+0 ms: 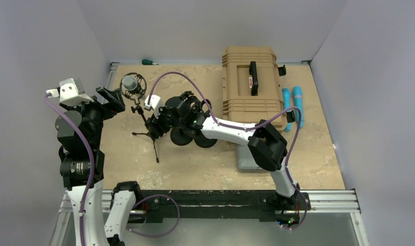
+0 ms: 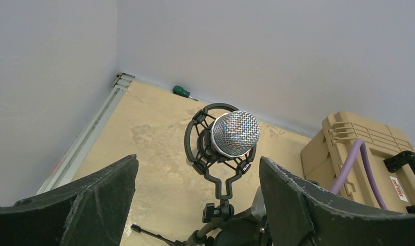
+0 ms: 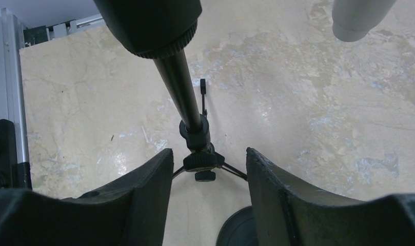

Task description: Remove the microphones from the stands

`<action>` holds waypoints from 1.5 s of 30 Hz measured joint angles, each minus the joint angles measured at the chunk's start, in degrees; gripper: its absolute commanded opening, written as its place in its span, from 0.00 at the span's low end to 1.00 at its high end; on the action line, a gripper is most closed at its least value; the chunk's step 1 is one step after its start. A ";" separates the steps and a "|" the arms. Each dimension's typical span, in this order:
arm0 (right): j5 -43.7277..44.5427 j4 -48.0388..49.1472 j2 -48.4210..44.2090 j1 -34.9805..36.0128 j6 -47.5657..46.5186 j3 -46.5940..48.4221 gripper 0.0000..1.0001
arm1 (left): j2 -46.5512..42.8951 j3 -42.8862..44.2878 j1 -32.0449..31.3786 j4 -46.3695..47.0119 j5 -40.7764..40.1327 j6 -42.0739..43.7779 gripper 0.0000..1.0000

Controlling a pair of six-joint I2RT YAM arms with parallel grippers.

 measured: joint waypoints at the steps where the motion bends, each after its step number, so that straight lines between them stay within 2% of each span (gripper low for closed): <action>1: 0.02 -0.33 0.02 0.00 -0.09 0.07 0.46 | 0.00 0.00 0.00 0.00 0.00 0.00 0.85; 3: 0.04 -0.87 0.11 0.00 -0.24 0.28 0.42 | 0.00 0.00 0.00 0.00 0.00 0.00 0.85; 11: 1.49 -2.03 0.98 0.68 -1.07 1.79 0.43 | 0.00 0.00 0.00 0.00 0.00 0.00 0.85; 14: 2.03 -2.27 1.07 1.11 -1.51 1.81 0.40 | 0.00 0.00 0.00 0.00 0.00 0.00 0.85; 19: 3.52 -2.73 1.33 1.73 -2.54 1.99 0.19 | 0.00 0.00 0.00 0.00 0.00 0.00 0.85; 25: 7.34 -2.80 1.38 3.28 -4.13 1.99 0.00 | 0.00 0.00 0.00 0.00 0.00 0.00 0.85; 31: 21.44 -0.72 1.42 7.76 -8.76 0.85 0.00 | 0.00 0.00 0.00 0.00 0.00 0.00 0.85; 39: 41.44 8.13 2.71 13.27 -17.14 -2.58 0.00 | 0.00 0.00 0.00 0.00 0.00 0.00 0.85; 43: 48.68 14.29 5.07 15.10 -22.47 -3.06 0.14 | 0.00 0.00 0.00 0.00 0.00 0.00 0.85; 45: 50.01 15.91 5.49 15.50 -23.98 -3.23 0.25 | 0.00 0.00 0.00 0.00 0.00 0.00 0.85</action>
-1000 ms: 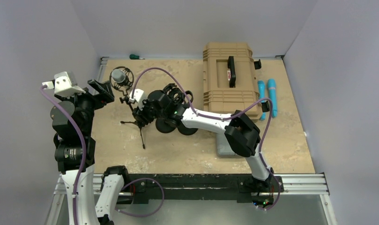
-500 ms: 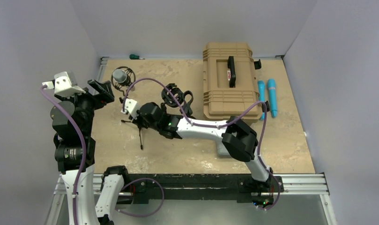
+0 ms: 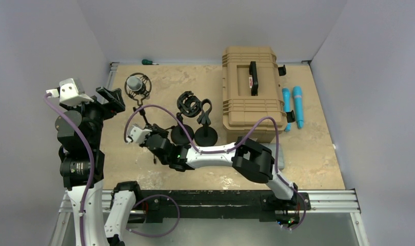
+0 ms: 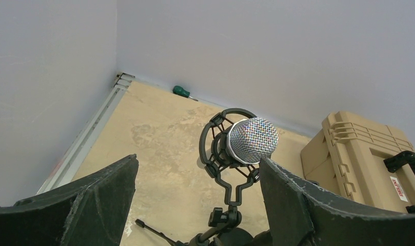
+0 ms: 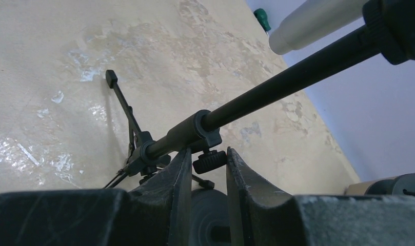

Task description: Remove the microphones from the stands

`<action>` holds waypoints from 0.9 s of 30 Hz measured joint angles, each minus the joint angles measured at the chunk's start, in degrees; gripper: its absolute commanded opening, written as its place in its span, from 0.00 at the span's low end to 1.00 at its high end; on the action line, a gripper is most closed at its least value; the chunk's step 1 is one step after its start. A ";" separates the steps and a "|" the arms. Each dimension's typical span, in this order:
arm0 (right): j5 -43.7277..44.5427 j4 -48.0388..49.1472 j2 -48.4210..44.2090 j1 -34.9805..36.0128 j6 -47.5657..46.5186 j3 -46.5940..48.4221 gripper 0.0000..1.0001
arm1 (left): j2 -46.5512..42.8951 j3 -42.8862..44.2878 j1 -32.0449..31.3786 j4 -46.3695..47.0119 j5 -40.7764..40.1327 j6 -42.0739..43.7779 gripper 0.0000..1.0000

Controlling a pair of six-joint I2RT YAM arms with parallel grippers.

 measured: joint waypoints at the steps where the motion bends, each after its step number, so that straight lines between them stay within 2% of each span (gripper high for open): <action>1: 0.07 0.24 0.04 0.04 -0.35 -0.04 0.30 | 0.00 0.00 0.00 0.00 0.00 0.00 0.85; 6: -0.63 -0.87 -0.02 -0.13 0.35 -0.17 0.62 | 0.00 0.00 0.00 0.00 0.00 0.00 0.86; 9: -2.91 -2.38 -1.11 -0.33 2.29 -1.42 0.69 | 0.00 0.00 0.00 0.00 -0.02 0.00 0.87; 15: -9.44 -6.86 -9.90 -0.68 9.22 -5.75 0.71 | 0.33 0.00 0.00 0.31 0.48 0.07 0.92; 21: -16.55 -7.15 -24.79 -0.66 17.29 -12.57 0.71 | 5.90 0.46 0.00 1.31 4.90 0.48 0.85; 25: -18.88 -6.97 -33.86 -0.66 21.35 -18.34 0.71 | 10.08 0.44 0.00 1.33 6.25 0.92 0.85; 27: -19.58 -7.08 -37.38 -0.66 22.95 -20.94 0.71 | 11.43 0.31 0.00 1.92 6.71 1.18 0.89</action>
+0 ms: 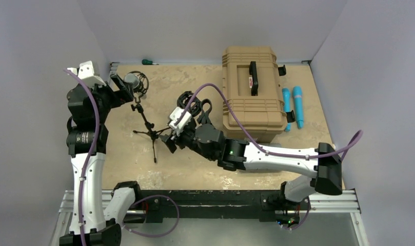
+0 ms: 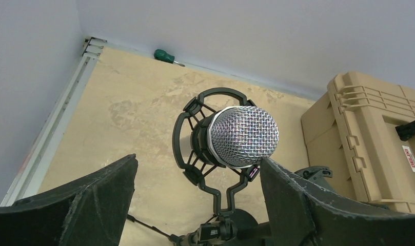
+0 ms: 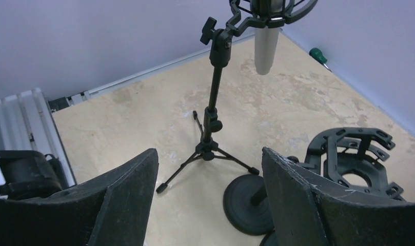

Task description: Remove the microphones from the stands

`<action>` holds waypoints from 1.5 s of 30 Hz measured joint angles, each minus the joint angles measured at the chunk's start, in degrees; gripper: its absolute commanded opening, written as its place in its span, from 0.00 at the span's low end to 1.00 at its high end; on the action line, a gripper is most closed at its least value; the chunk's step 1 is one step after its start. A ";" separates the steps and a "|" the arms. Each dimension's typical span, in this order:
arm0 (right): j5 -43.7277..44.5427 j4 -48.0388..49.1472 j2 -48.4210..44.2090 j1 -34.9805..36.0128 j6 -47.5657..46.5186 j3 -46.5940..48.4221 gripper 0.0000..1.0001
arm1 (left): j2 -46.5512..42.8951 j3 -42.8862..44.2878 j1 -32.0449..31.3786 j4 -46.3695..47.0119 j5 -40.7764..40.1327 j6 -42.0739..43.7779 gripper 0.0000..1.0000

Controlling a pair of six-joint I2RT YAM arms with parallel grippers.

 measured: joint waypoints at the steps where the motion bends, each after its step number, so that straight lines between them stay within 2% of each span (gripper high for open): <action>1: -0.22 -0.15 -1.42 0.00 0.68 -1.09 0.71 | 0.44 0.00 0.00 0.44 0.28 0.31 0.90; 6: -0.39 -0.72 -7.30 0.00 2.86 -6.03 0.71 | 2.80 -0.17 0.00 3.15 1.68 0.87 0.92; 11: -0.37 -0.83 -11.96 0.00 4.66 -8.94 0.71 | 3.02 -2.80 -0.07 5.97 3.30 1.60 0.98; 16: -0.31 -0.85 -15.32 0.00 6.03 -11.52 0.71 | 2.97 -3.43 -0.57 7.30 4.61 2.38 0.96; 22: -0.09 -1.25 -16.92 0.00 6.99 -12.81 0.71 | 4.28 -3.39 -1.70 8.76 4.02 3.32 0.79; 28: -0.09 -1.29 -17.00 0.00 7.63 -13.07 0.71 | 6.29 -3.04 -4.37 8.72 2.03 5.49 0.70; 38: -0.11 -1.42 -16.76 0.00 8.48 -13.07 0.70 | 5.42 -2.34 -7.06 8.41 -0.24 8.28 0.31; 45: 0.20 -3.06 -17.31 0.00 8.57 -13.07 0.70 | 2.58 -1.84 -10.34 7.04 -4.92 9.70 0.13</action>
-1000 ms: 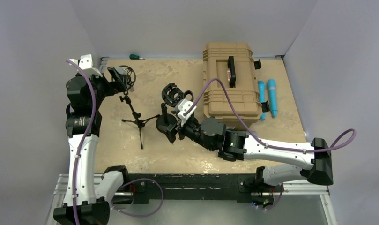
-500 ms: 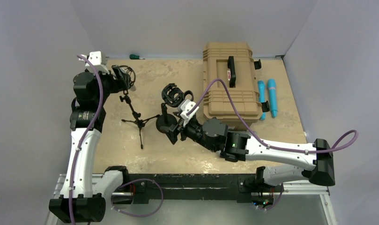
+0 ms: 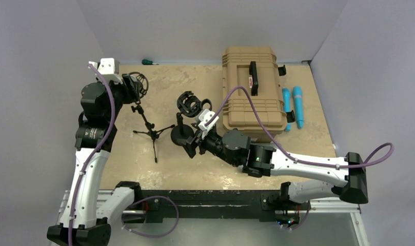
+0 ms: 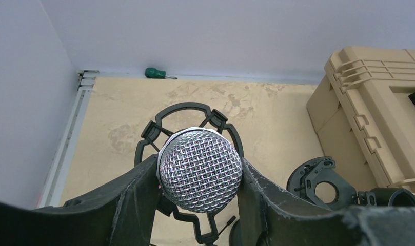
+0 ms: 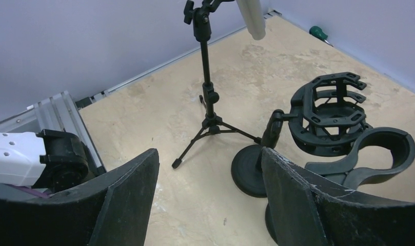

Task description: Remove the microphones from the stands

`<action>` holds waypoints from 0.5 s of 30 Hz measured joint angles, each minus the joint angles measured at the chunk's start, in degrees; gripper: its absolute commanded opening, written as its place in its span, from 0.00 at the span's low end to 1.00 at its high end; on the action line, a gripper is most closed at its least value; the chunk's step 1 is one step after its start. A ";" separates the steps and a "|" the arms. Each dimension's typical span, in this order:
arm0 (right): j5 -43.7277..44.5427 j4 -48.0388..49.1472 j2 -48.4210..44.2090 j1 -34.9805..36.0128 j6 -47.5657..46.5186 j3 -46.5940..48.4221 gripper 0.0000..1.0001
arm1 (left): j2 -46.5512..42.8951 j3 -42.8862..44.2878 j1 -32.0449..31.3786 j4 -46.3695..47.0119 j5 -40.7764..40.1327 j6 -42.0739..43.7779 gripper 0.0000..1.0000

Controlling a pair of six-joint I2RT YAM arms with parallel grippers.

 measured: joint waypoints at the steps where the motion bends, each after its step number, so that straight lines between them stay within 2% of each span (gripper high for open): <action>1: 0.24 -0.46 -0.35 0.00 0.00 0.00 0.70 | 0.04 0.59 -0.55 -0.68 -0.70 0.11 0.11; 8: 2.14 -1.57 -5.05 0.00 0.02 -0.42 0.71 | 2.71 11.34 -4.35 -9.70 -4.83 0.68 0.00; 15: 4.66 -2.75 -9.79 -0.02 -0.37 -1.77 0.73 | 2.14 24.94 -4.72 -19.47 -5.40 -1.22 0.00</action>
